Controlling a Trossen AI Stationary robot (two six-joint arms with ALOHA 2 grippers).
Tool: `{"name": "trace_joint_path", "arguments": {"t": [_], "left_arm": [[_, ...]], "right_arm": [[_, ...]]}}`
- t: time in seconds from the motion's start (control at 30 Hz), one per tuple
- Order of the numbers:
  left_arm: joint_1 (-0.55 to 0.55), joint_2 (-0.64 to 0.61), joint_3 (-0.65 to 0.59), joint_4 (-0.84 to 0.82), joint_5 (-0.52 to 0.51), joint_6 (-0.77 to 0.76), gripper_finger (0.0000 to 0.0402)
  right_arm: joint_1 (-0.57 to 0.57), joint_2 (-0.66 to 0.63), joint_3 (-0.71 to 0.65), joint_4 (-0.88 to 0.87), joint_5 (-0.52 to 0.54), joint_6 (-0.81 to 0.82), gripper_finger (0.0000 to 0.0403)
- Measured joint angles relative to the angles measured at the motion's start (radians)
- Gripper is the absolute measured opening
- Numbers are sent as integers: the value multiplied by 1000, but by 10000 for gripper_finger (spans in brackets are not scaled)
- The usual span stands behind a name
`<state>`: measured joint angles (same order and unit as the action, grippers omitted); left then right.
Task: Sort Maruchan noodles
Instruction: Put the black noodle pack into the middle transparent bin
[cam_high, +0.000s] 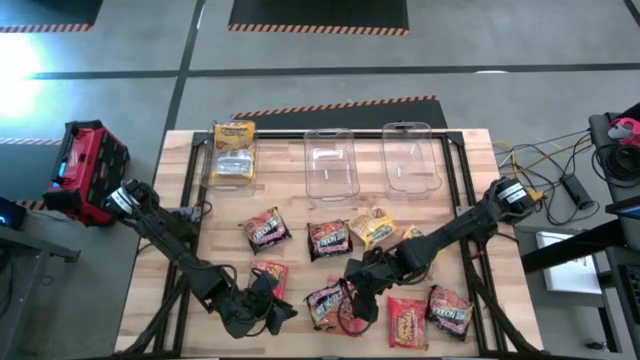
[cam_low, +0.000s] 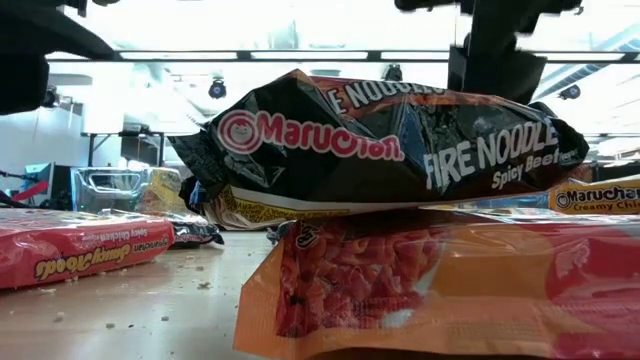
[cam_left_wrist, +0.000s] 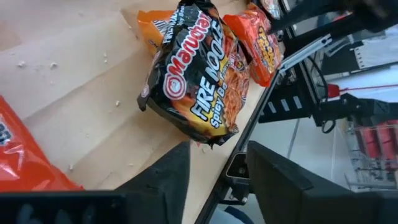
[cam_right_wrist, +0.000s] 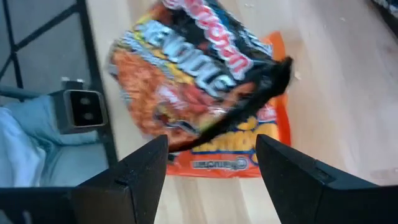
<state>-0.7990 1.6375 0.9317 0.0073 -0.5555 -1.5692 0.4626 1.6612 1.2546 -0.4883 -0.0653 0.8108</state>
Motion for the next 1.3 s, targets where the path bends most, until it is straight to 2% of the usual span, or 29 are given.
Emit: {"name": "trace_joint_path", "arguments": {"t": [0.1,0.27,0.43,0.6,0.73,1.0,1.3], "left_arm": [[1,29,-5,60,5,-4,169],[12,123,0,178,73,-11,209],[14,172,0,195,39,-67,232],[47,178,0,203,4,-67,238],[80,180,-3,212,14,-78,238],[84,224,2,286,40,-224,238],[107,231,3,294,23,-220,238]], "right_arm": [[-2,3,-21,29,-14,0,231],[-1,3,-52,104,-17,-27,231],[-12,12,-87,181,-13,-65,231],[-18,21,-129,250,-14,-84,231],[-19,31,-170,319,-15,-97,231],[-25,30,-210,358,-13,-124,231],[-28,30,-237,425,-12,-136,231]]}}
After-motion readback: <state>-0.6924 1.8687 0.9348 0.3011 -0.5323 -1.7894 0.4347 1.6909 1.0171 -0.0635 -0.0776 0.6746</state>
